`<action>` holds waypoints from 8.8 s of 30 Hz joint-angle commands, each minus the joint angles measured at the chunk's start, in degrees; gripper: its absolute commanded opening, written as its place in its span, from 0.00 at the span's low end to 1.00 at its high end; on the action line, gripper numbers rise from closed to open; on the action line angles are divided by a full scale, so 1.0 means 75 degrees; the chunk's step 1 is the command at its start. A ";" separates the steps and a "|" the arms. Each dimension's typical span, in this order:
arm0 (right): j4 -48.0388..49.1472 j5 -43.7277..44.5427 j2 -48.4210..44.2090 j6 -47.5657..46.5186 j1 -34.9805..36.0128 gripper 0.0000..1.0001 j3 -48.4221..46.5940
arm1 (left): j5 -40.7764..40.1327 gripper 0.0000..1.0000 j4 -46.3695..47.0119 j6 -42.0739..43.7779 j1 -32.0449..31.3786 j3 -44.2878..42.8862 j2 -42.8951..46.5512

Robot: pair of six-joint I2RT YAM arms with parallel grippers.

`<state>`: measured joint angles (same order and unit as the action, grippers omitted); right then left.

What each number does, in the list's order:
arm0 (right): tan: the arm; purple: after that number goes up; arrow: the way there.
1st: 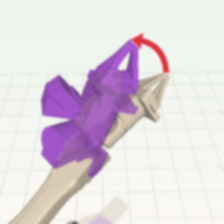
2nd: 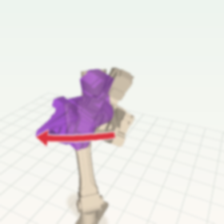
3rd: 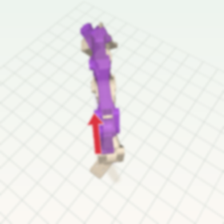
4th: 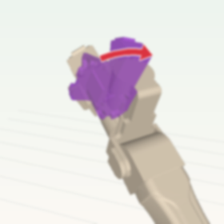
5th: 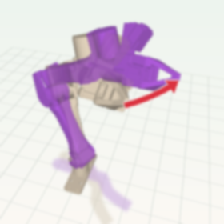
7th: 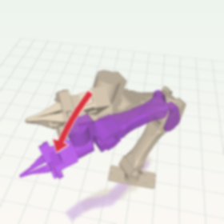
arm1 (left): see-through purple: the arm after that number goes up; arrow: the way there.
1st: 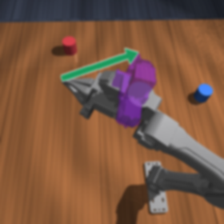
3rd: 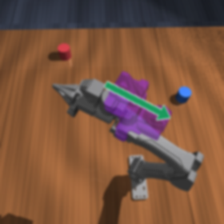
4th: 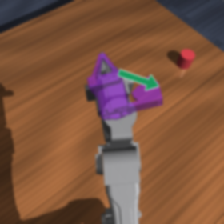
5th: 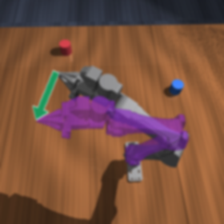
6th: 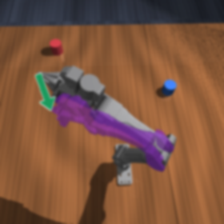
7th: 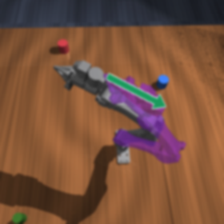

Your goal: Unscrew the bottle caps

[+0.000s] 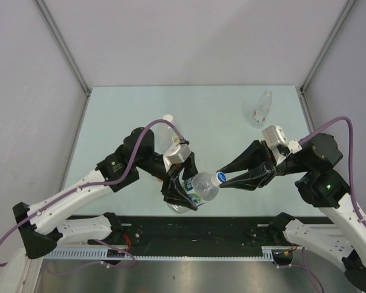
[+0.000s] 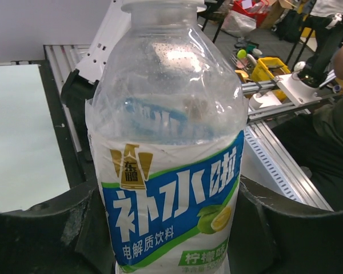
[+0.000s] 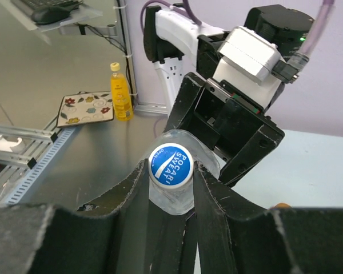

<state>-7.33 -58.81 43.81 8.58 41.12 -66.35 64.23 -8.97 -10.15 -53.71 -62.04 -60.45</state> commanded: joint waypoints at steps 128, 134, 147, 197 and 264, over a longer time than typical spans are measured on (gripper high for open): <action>0.1481 -0.1381 -0.0006 0.1012 0.0119 0.00 0.0420 | 0.1128 0.00 0.3810 -0.2080 -0.0104 0.0104 0.0231; 0.1856 -0.1850 0.0029 0.1211 0.0083 0.00 0.0409 | 0.1362 0.00 0.4708 -0.2747 -0.0116 0.0233 0.0126; 0.1892 -0.1652 0.0006 0.1422 -0.0245 0.00 0.0420 | 0.0905 0.00 0.2509 -0.1131 -0.0116 -0.0165 0.0255; 0.2489 -0.1453 -0.0275 0.2231 -0.1206 0.00 -0.0411 | 0.0285 0.00 0.0787 0.0310 0.0131 0.0210 0.0020; 0.2327 1.1708 0.6673 0.2582 -0.2167 0.00 0.2835 | -0.5564 0.00 0.1525 0.0076 0.0271 0.2190 0.2399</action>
<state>7.99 29.34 90.54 26.37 25.28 -41.36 22.65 -0.89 -8.75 -51.94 -45.67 -42.76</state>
